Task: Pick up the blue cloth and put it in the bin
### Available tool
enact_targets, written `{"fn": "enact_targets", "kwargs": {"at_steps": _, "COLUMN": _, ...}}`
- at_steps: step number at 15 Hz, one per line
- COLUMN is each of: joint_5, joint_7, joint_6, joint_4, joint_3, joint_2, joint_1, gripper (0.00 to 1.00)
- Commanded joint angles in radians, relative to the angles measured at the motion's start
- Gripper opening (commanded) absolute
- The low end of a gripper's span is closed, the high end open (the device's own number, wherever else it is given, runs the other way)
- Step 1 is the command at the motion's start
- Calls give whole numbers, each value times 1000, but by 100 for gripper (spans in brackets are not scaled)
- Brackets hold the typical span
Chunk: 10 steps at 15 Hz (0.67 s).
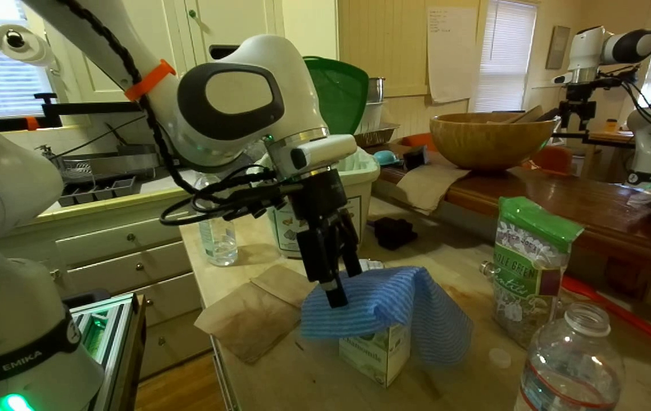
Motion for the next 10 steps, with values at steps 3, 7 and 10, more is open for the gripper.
{"fn": "enact_targets", "kwargs": {"at_steps": 3, "joint_5": -108, "joint_7": 179, "joint_6": 104, "joint_4": 3, "joint_3": -32, "joint_2": 52, "joint_1": 10, "gripper": 100}}
{"fn": "enact_targets", "kwargs": {"at_steps": 7, "joint_5": -156, "joint_7": 245, "joint_6": 158, "joint_4": 0, "joint_3": -54, "joint_2": 80, "joint_1": 14, "gripper": 100}}
{"fn": "enact_targets", "kwargs": {"at_steps": 10, "joint_5": -190, "joint_7": 281, "joint_6": 192, "joint_4": 0, "joint_3": -33, "joint_2": 99, "joint_1": -20, "gripper": 100}}
